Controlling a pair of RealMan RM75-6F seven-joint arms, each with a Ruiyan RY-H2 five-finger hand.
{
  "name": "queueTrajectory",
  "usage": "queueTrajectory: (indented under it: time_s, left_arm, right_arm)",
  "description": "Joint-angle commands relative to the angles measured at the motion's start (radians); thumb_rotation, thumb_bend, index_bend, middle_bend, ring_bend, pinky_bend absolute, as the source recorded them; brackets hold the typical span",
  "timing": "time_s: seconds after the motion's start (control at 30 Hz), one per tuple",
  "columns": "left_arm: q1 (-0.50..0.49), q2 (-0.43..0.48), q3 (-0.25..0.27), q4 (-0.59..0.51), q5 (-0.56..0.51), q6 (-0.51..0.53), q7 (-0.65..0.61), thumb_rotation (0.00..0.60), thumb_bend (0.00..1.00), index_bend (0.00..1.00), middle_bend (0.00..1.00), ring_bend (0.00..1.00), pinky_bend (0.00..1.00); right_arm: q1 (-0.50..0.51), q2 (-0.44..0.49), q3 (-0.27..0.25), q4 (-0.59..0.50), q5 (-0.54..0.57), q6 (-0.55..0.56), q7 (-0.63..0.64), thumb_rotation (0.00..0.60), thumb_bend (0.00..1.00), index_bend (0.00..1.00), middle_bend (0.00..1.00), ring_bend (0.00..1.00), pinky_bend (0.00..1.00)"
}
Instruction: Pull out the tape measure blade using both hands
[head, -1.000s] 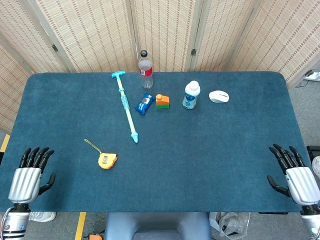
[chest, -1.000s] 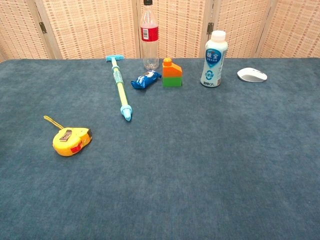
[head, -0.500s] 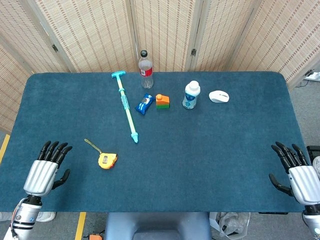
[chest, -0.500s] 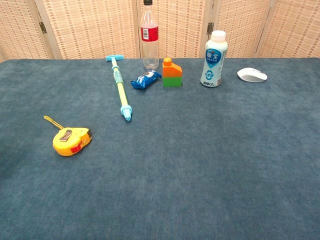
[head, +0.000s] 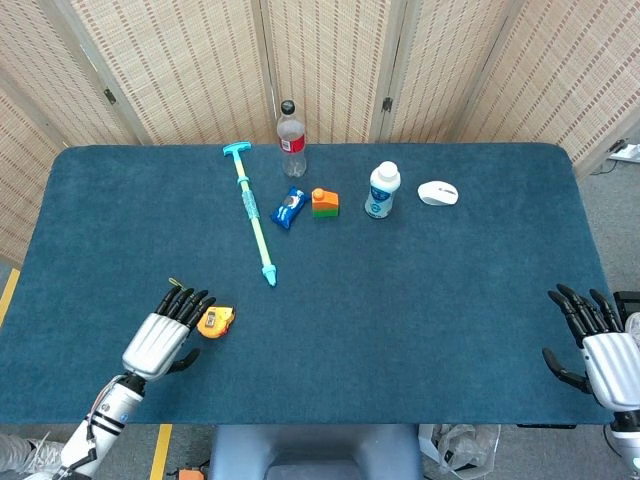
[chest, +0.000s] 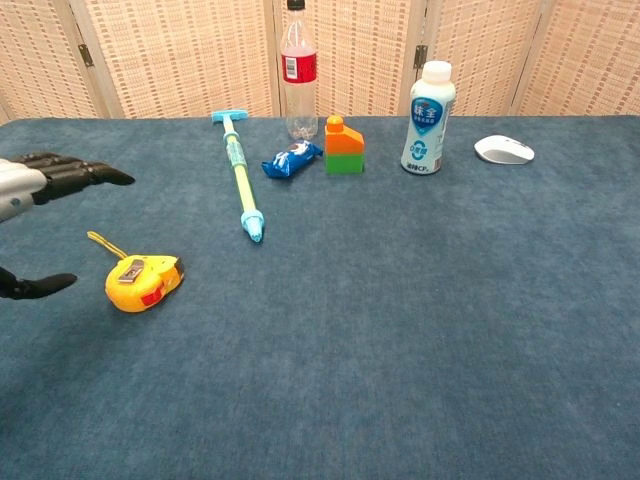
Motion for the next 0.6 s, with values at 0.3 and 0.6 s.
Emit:
queueTrajectory:
  time_s: [0.3,0.6]
  left_arm:
    - [-0.06,-0.13,-0.011,0.13,-0.077,-0.038,0.1,0.6,0.35,0.0,0.04,0.05,0.0]
    - [-0.091,-0.182,-0.017,0.197,-0.125,-0.064,0.128,0.6,0.35,0.0,0.03,0.04,0.0]
  right_arm:
    - [-0.001,0.0,0.001,0.0,0.006,-0.005,0.0,0.6,0.38,0.07,0.1,0.13,0.0]
    - [-0.003,0.001,0.002,-0.002,0.006,-0.001,0.0,0.6,0.38,0.07,0.1,0.13,0.0]
